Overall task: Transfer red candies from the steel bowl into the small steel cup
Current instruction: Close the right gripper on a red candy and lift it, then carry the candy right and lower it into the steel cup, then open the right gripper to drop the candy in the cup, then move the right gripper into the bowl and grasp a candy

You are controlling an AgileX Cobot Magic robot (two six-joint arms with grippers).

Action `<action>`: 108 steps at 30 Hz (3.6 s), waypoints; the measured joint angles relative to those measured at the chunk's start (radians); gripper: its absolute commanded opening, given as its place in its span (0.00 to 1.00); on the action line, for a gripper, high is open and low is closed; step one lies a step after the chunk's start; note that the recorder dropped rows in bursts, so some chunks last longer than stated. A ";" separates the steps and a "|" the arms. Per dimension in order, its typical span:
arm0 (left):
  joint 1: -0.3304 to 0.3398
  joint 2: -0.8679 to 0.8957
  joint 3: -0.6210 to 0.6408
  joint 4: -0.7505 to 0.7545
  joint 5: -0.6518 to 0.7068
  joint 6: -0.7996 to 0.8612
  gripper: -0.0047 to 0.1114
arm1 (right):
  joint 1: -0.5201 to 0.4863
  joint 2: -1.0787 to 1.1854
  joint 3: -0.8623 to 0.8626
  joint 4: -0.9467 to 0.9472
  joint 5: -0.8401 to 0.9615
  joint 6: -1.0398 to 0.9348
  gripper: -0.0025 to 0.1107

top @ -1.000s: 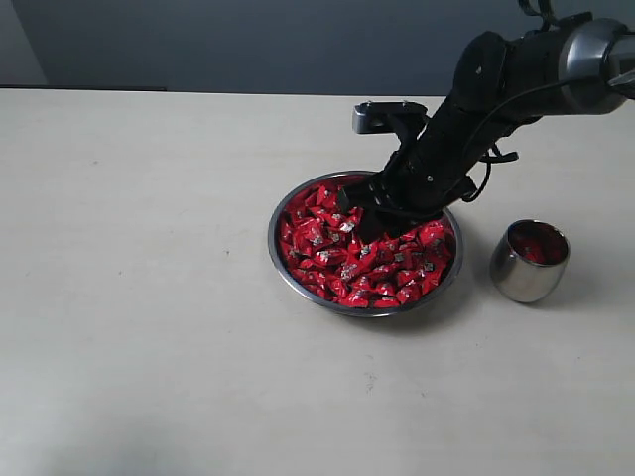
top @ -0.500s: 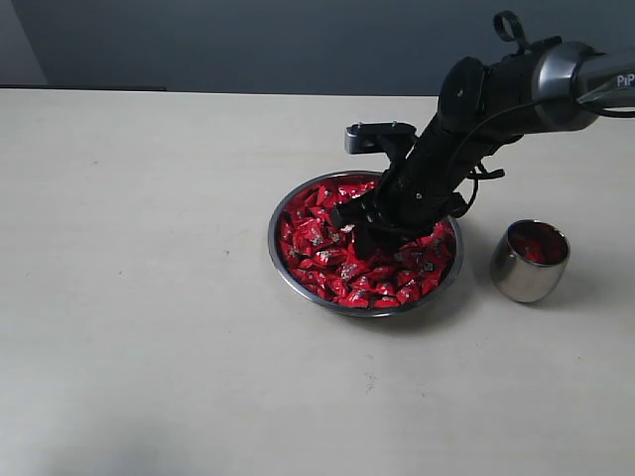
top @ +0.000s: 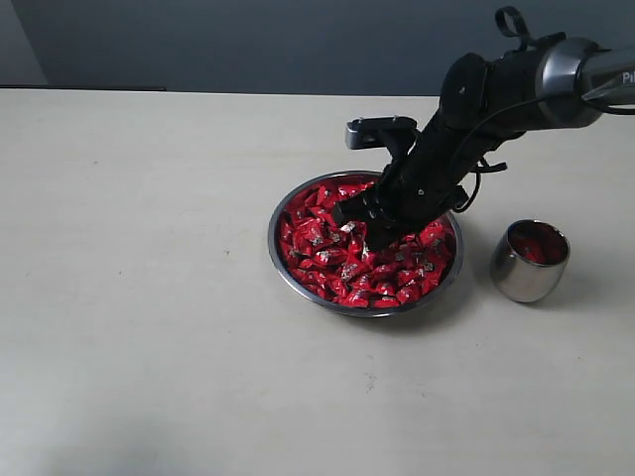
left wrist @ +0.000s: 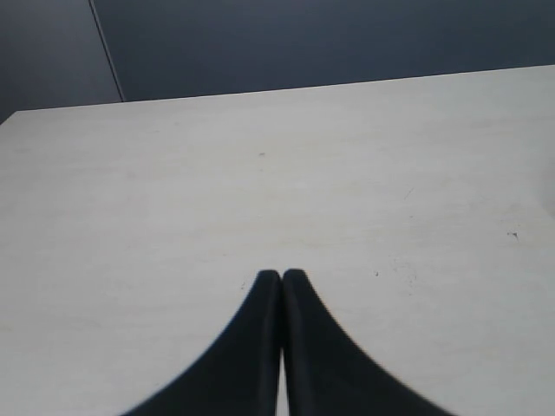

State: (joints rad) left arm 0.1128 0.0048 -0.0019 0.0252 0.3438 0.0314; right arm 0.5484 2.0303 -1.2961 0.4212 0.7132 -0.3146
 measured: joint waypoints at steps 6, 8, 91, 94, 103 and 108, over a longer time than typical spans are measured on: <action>0.000 0.000 0.000 0.000 0.000 0.000 0.04 | 0.000 -0.066 0.000 -0.037 0.000 0.000 0.01; 0.000 0.000 0.000 0.000 0.000 0.000 0.04 | 0.000 -0.082 0.000 -0.042 0.000 0.000 0.01; 0.000 0.000 0.000 0.000 0.000 0.000 0.04 | -0.138 -0.398 0.317 -0.673 0.004 0.536 0.35; 0.000 0.000 0.000 0.000 0.000 0.000 0.04 | -0.138 -0.398 0.317 -0.673 0.004 0.536 0.35; 0.000 0.000 0.000 0.000 0.000 0.000 0.04 | -0.138 -0.426 0.298 -0.635 0.035 0.536 0.35; 0.000 0.000 0.000 0.000 0.000 0.000 0.04 | -0.132 -0.470 0.272 -0.524 0.021 0.484 0.35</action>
State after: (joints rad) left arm 0.1128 0.0048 -0.0019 0.0252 0.3438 0.0314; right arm 0.4161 1.5600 -1.0245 -0.1027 0.7340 0.1689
